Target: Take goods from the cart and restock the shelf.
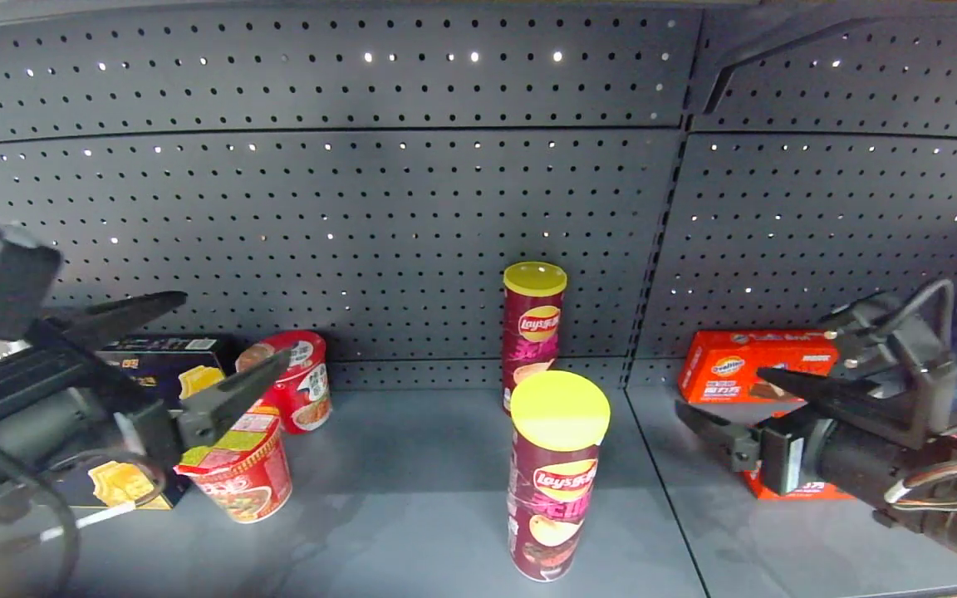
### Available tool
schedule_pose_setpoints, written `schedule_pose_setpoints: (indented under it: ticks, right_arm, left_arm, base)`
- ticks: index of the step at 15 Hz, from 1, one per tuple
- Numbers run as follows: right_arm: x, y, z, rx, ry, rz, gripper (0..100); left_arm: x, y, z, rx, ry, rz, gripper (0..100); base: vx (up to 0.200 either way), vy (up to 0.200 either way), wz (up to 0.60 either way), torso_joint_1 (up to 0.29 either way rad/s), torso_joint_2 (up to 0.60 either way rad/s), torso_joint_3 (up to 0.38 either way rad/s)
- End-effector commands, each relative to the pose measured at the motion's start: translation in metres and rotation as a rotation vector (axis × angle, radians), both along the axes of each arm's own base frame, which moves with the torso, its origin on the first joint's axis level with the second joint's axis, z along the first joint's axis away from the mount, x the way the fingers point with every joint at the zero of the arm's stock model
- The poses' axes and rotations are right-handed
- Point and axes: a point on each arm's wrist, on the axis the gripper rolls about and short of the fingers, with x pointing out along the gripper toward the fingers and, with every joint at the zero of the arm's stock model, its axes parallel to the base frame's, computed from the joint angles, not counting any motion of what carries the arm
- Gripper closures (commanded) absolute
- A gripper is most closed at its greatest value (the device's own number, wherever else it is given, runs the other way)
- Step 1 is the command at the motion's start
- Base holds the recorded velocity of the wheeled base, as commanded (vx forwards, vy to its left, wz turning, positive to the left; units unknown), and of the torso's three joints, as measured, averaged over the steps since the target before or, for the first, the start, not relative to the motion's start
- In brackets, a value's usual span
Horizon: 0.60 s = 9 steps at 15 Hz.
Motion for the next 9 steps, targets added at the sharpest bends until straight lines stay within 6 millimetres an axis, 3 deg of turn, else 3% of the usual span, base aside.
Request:
schedule_pose_setpoints:
  ticks: [1,4,7,9]
  right_arm:
    - [-0.029,-0.042,0.013,0.055,-0.094,-0.121,0]
    - [-0.069,-0.092,0.009,0.074,-0.18,-0.39,0]
    - [-0.126,-0.107,-0.026,0.033,-0.137,-0.546,0]
    - [-0.147,-0.112,-0.031,0.041,-0.162,-0.566,0]
  left_arm:
    - [-0.059,0.034,-0.009,-0.031,-0.118,0.134,0]
    - [-0.117,0.047,-0.042,-0.015,-0.131,0.281,0]
    - [-0.169,0.055,-0.079,0.009,-0.062,0.37,0]
    - [-0.186,0.055,-0.092,0.009,-0.068,0.397,0]
  base:
    - [0.0,0.0,0.0,0.0,0.0,0.0]
    - [0.0,0.0,0.0,0.0,0.0,0.0]
    - [0.0,0.0,0.0,0.0,0.0,0.0]
    - [0.0,0.0,0.0,0.0,0.0,0.0]
